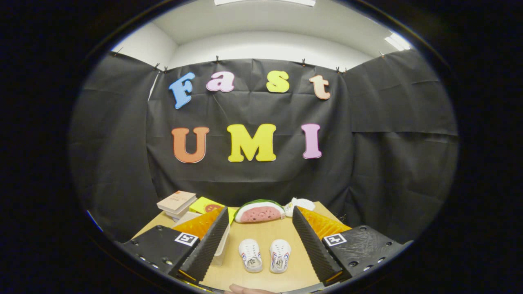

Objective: Open the storage box then place both shoes into the box .Put the left shoe in first, then the right shoe, with the right side of both shoes facing outward in a uniform manner.

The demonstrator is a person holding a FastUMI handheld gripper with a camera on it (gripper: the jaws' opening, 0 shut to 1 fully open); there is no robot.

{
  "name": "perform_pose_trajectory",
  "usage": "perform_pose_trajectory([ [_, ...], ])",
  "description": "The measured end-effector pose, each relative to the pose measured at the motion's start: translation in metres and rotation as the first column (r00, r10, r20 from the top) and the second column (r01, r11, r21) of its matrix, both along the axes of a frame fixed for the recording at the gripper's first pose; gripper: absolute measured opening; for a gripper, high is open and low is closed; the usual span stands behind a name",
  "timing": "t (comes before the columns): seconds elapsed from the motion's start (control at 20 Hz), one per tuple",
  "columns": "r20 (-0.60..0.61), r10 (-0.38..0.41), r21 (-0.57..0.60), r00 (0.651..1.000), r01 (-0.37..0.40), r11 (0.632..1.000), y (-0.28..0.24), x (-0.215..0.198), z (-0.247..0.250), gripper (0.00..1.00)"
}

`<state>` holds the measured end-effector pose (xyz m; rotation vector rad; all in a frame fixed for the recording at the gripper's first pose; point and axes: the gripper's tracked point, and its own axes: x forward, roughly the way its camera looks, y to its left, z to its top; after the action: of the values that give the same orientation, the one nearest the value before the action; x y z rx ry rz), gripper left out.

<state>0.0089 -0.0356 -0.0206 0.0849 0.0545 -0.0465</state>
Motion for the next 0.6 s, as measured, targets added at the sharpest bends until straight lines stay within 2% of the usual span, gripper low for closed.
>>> perform_pose_trajectory([
  [0.2, -0.015, 0.009, 0.013, 1.0, -0.009, 1.0, -0.009, 0.01, -0.008, 0.95],
  [0.4, -0.023, 0.054, 0.008, 0.998, -0.054, 0.998, -0.017, 0.025, -0.017, 0.95],
  [0.6, -0.076, 0.183, 0.072, 0.98, -0.178, 0.981, -0.008, 0.059, -0.041, 0.95],
])
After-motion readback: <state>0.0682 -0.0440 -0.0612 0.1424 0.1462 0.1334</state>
